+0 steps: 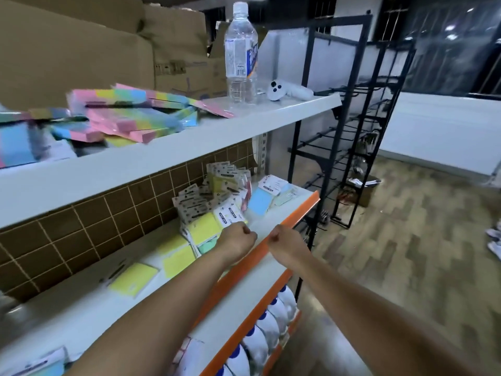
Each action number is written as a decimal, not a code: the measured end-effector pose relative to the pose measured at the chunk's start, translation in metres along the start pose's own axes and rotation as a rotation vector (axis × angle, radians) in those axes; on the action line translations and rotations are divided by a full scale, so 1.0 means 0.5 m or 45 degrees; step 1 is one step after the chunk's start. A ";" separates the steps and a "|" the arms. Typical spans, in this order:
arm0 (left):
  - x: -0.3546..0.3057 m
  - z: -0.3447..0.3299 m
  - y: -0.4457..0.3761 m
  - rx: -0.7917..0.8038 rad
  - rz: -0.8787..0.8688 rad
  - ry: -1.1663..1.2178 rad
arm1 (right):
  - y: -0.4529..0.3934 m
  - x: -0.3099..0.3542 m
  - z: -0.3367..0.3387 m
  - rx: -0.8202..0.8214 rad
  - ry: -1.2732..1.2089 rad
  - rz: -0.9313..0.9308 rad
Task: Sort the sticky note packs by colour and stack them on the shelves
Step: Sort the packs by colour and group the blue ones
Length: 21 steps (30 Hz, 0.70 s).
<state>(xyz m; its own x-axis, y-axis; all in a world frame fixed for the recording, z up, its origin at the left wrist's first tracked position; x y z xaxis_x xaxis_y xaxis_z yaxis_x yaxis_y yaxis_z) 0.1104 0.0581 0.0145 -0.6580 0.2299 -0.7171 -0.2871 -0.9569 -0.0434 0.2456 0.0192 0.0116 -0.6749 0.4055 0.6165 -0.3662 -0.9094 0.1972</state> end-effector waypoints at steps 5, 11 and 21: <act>-0.007 -0.039 -0.065 0.028 0.020 0.036 | -0.087 -0.019 0.011 0.001 0.019 -0.036; -0.018 -0.062 -0.170 -0.043 0.066 0.045 | -0.227 -0.026 0.027 0.054 0.092 0.018; -0.015 -0.100 -0.379 -0.170 0.290 -0.001 | -0.456 -0.033 0.034 0.212 0.030 0.058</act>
<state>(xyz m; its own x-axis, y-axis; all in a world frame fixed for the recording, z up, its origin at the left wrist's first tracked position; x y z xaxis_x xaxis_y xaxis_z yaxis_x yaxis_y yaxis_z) 0.2044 0.2290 -0.0068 -0.6958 0.0057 -0.7182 -0.0371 -0.9989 0.0280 0.3510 0.2185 -0.0307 -0.7041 0.3635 0.6101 -0.2248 -0.9290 0.2941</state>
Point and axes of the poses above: each hand's wrist, its own y-axis away from the middle knuckle, its own z-axis out of the back of the hand, x = y × z, the point moved 4 cm from there along -y, towards the middle knuckle, and after that the axes turned 12 degrees about -z, right-handed, at the moved point
